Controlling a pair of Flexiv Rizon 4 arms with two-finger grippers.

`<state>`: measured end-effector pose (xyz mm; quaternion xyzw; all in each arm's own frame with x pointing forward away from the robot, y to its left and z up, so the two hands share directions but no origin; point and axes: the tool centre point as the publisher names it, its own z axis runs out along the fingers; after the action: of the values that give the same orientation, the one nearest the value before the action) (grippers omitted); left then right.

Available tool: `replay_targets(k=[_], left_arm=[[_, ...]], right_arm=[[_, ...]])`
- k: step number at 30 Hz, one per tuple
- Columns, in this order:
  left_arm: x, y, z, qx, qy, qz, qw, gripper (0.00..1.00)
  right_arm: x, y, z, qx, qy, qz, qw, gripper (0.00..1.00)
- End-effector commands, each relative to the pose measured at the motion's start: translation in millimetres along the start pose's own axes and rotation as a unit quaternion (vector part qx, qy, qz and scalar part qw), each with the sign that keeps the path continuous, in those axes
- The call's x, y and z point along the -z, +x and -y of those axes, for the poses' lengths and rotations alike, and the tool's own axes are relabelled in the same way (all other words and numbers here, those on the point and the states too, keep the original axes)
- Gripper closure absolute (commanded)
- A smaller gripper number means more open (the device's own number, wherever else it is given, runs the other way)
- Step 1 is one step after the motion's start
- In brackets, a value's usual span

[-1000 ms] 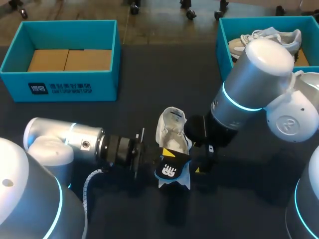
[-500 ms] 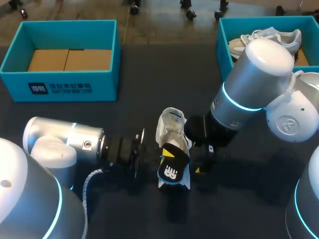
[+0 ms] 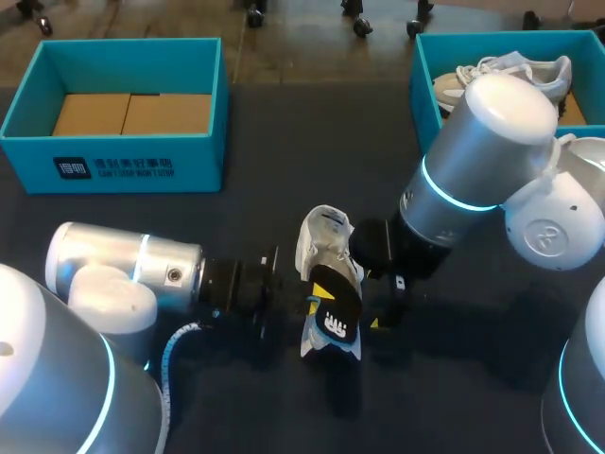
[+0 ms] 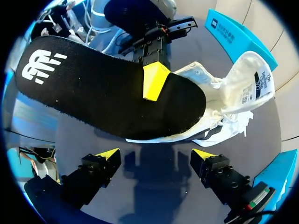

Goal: Take the shoe out of the shoebox, open the shoe tongue, remove and reinsert the insole, then place the shoe into the shoebox

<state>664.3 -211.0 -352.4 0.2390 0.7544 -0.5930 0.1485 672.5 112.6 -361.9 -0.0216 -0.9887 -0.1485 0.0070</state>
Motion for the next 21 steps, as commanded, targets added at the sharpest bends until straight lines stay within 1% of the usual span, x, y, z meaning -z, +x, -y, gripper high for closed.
replay_targets(k=[1, 5, 6, 7, 8, 12, 16, 21], left_arm=[[3, 1.9, 0, -0.002, 0.005, 0.001, 1.000, 1.00], [8, 2.1, 5, -0.008, 0.011, 0.002, 1.000, 0.99], [9, 1.9, 6, -0.009, 0.012, 0.003, 1.000, 0.87], [11, 2.0, 7, -0.010, 0.013, 0.003, 1.000, 0.82], [12, 1.7, 8, -0.012, 0.014, 0.004, 1.000, 0.80], [15, -0.1, 14, -0.021, 0.020, 0.006, 1.000, 0.67], [14, -0.9, 23, -0.032, 0.024, 0.006, 0.999, 0.65], [10, 0.7, 40, -0.059, 0.034, -0.002, 0.998, 0.64]], right_arm=[[-2, 0.4, -0.8, 0.000, 0.001, 0.001, 1.000, 0.00], [-2, 0.4, -0.8, 0.000, 0.001, 0.001, 1.000, 0.00], [-2, 0.4, -0.8, 0.000, 0.001, 0.001, 1.000, 0.00], [-2, 0.4, -0.8, 0.000, 0.001, 0.001, 1.000, 0.00], [-2, 0.4, -0.8, 0.000, 0.001, 0.001, 1.000, 0.00], [-2, 0.4, -0.8, 0.000, 0.001, 0.001, 1.000, 0.00], [-2, 0.4, -0.8, 0.000, 0.001, 0.001, 1.000, 0.00], [-2, 0.4, -0.8, 0.000, 0.001, 0.001, 1.000, 0.00]])
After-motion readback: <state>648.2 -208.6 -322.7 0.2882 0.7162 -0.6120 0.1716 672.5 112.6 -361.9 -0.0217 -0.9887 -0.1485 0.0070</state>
